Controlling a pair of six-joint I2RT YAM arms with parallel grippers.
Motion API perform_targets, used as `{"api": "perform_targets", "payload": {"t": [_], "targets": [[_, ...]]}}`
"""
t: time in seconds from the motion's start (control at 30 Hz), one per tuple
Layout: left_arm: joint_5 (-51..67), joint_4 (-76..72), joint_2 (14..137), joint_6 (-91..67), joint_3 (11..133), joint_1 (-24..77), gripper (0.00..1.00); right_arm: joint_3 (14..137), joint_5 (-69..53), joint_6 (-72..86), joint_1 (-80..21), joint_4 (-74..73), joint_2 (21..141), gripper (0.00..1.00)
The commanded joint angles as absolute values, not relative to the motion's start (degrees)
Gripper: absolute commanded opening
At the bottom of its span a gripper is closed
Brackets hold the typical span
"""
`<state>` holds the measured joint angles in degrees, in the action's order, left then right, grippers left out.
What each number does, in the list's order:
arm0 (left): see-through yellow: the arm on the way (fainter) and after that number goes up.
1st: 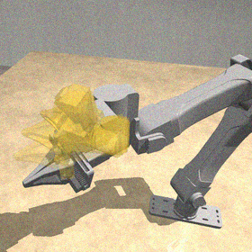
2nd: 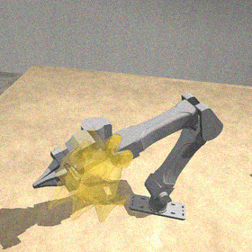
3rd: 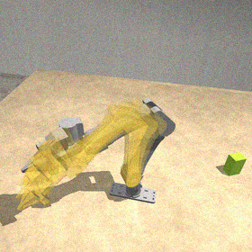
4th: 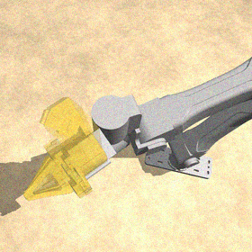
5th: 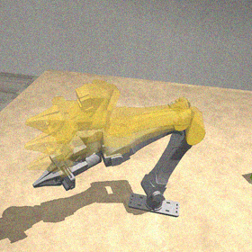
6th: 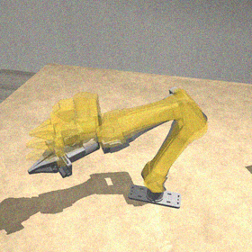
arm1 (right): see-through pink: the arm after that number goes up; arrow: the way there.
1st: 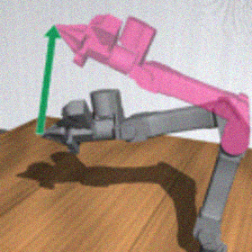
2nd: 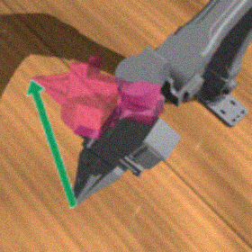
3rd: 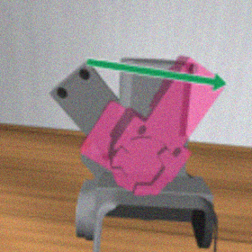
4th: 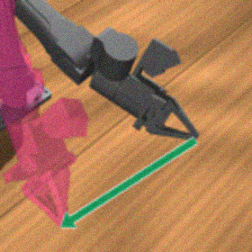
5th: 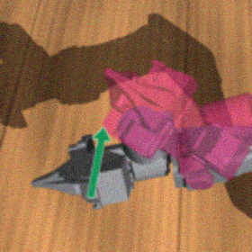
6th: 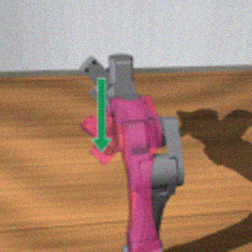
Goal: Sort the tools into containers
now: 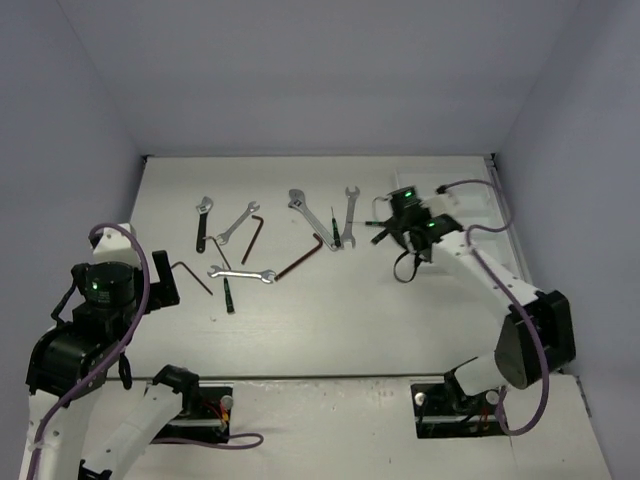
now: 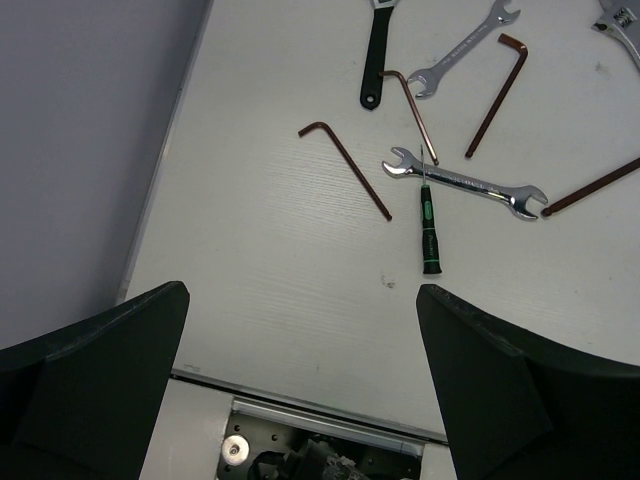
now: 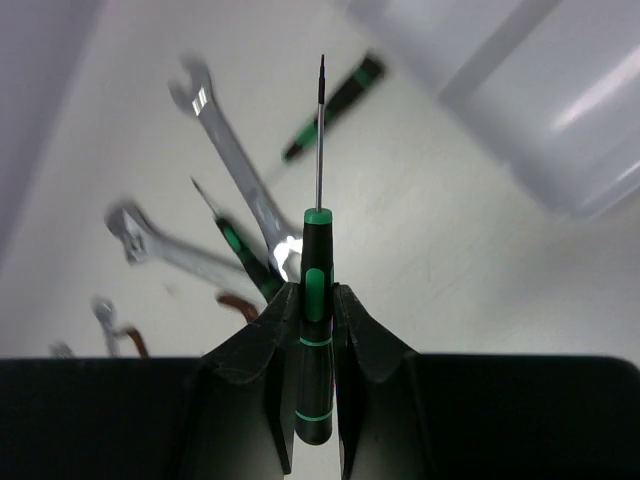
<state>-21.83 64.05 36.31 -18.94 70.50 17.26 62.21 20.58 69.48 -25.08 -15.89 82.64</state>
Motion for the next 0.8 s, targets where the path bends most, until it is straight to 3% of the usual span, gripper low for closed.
{"api": "perform_targets", "payload": {"t": [0.0,0.2,0.63,0.77], "targets": [[-21.1,61.5,38.2,-21.3,72.6,17.5,0.97,58.0,19.9,65.3,-10.0,-17.9,77.0,0.00],[-21.1,61.4,38.9,-22.3,73.4,17.5,0.97,56.3,14.4,63.3,4.3,-17.6,79.2,0.00],[-21.0,61.6,38.7,-22.3,73.4,17.4,0.97,58.8,9.5,60.4,9.5,-13.5,91.1,0.11],[-20.7,61.7,38.4,-22.1,73.5,17.4,0.97,59.9,8.4,57.5,9.0,-12.3,90.7,0.34]]}}
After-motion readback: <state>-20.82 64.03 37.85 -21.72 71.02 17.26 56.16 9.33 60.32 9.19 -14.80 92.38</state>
